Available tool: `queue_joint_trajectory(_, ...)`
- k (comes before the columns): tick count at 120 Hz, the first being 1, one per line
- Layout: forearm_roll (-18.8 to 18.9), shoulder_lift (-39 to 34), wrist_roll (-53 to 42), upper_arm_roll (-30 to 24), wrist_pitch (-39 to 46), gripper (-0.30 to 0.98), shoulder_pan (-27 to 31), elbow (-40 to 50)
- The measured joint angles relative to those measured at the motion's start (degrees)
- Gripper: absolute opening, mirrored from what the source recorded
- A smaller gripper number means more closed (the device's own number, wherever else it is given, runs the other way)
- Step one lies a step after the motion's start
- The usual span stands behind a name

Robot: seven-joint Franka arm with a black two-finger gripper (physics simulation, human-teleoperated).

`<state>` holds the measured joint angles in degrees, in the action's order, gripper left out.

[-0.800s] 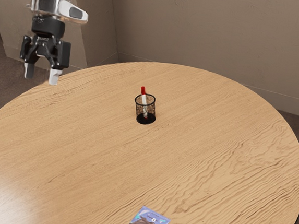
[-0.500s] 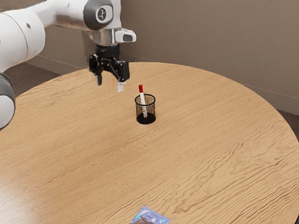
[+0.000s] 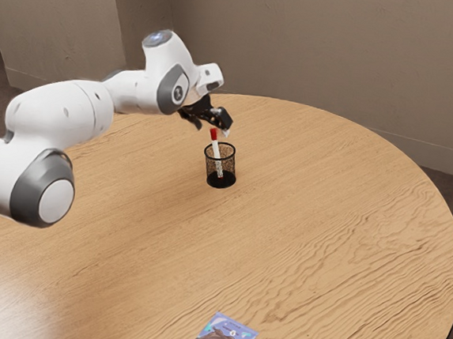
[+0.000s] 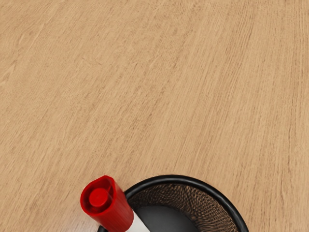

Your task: Take the marker out of the pen holder and place it to the left of the pen holder.

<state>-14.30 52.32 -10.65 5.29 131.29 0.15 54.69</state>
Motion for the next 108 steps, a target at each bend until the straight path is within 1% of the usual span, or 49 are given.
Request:
queue_joint_trajectory(12, -1.63, 1.24, -1.27, 0.01, 3.84, 0.68, 0.11, 0.37)
queue_joint_trajectory(20, -2.62, 1.84, -2.01, 0.05, 5.52, 0.65, 0.41, 0.52)
queue_joint_trajectory(35, -5.25, 2.79, -3.17, 0.09, 7.48, 0.48, 0.72, 0.59)
queue_joint_trajectory(46, -6.36, 3.24, -3.84, 0.12, 8.34, 0.34, 0.49, 0.61)
queue_joint_trajectory(58, -6.97, 3.5, -4.45, 0.15, 8.93, 0.22, 0.39, 0.62)
queue_joint_trajectory(78, -7.76, 3.55, -5.26, 0.32, 9.45, 0.07, 0.3, 0.58)
queue_joint_trajectory(91, -7.91, 3.49, -5.65, 0.4, 9.62, 0.01, 0.11, 0.6)
queue_joint_trajectory(108, -7.65, 3.53, -5.73, 0.44, 9.83, -0.03, 0.02, 0.58)
